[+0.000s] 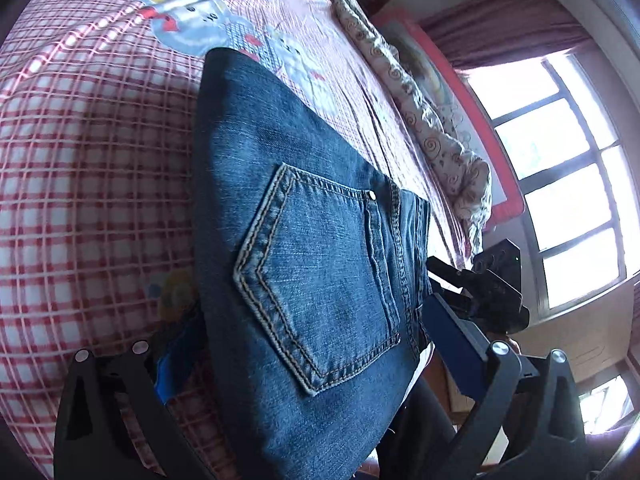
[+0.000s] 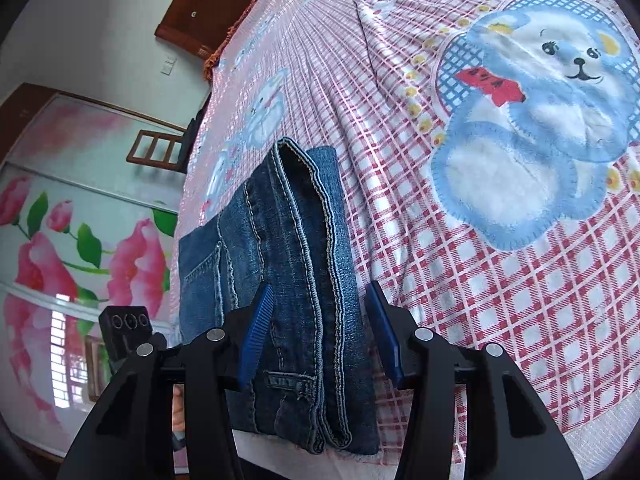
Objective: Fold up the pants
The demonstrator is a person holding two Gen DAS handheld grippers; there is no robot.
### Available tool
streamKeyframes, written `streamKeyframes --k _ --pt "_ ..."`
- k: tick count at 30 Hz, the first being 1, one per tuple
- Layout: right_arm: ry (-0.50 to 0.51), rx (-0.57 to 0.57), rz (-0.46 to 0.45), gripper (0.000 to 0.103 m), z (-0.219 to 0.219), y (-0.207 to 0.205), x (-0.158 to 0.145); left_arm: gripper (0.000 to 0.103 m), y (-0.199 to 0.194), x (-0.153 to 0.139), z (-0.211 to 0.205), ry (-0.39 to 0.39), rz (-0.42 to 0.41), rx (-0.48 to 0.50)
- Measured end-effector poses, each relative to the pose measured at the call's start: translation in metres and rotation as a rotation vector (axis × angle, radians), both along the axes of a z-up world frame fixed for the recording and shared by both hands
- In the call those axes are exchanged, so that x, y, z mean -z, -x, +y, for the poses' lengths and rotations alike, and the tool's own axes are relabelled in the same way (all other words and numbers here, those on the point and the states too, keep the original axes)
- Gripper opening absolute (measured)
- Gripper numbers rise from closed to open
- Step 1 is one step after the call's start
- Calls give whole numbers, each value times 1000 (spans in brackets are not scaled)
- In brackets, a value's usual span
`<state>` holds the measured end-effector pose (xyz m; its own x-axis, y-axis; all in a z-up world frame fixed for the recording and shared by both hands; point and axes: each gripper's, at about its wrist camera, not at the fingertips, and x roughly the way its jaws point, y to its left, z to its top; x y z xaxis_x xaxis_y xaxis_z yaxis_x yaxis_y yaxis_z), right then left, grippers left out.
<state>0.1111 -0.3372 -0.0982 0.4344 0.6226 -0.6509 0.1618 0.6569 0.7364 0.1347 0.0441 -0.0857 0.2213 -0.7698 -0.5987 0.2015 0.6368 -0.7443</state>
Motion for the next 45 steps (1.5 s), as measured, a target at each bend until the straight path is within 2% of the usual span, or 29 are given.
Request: streamKeyframes --k 1,3,4,6,8,9,10,13,19,26,29,34,38,41,42,44,45 --pt "5 -5 -6 53 2 -1 0 101 -1 0 -3 -8 5 6" --pt "45 -31 -23 54 9 -2 -4 100 1 -3 -11 -36 -6 20" --pt "79 -50 -30 52 14 -2 -5 100 1 -5 -19 -63 -20 26" --pt "151 -97 -28 38 24 -4 -8 98 4 -10 -34 -140 -56 40" --pt "179 -121 -23 29 29 -7 -9 85 5 -13 -45 -235 -80 42" --pt "203 -138 -25 24 32 -9 -11 67 6 -15 -48 -292 -84 24" --pt "241 -159 -33 19 38 -10 -15 53 5 -16 -46 -302 -75 6" --pt "358 -222 -69 15 57 -13 -31 31 -1 -14 -29 -222 -12 -69" --pt "398 -268 -123 11 61 -16 -59 21 0 -33 -35 -232 -60 -100" --pt "420 -279 -199 11 65 -46 -91 21 -27 -69 -31 -206 -148 -135" --pt "431 -272 -237 11 69 -73 -105 21 -49 -84 -21 -205 -192 -159" --pt "434 -247 -264 11 72 -131 -114 21 -102 -101 -15 -227 -216 -200" --pt "439 -231 -257 11 74 -174 -105 21 -138 -101 -10 -259 -219 -219" --pt "431 -209 -217 10 70 -195 -81 23 -159 -82 -4 -310 -172 -220" --pt "429 -201 -189 10 68 -199 -68 25 -163 -70 -4 -354 -152 -225" --pt "450 -172 -127 10 63 -201 -42 45 -164 -49 2 -413 -106 -243" --pt "453 -177 -91 10 61 -200 -26 60 -163 -36 8 -438 -76 -269"
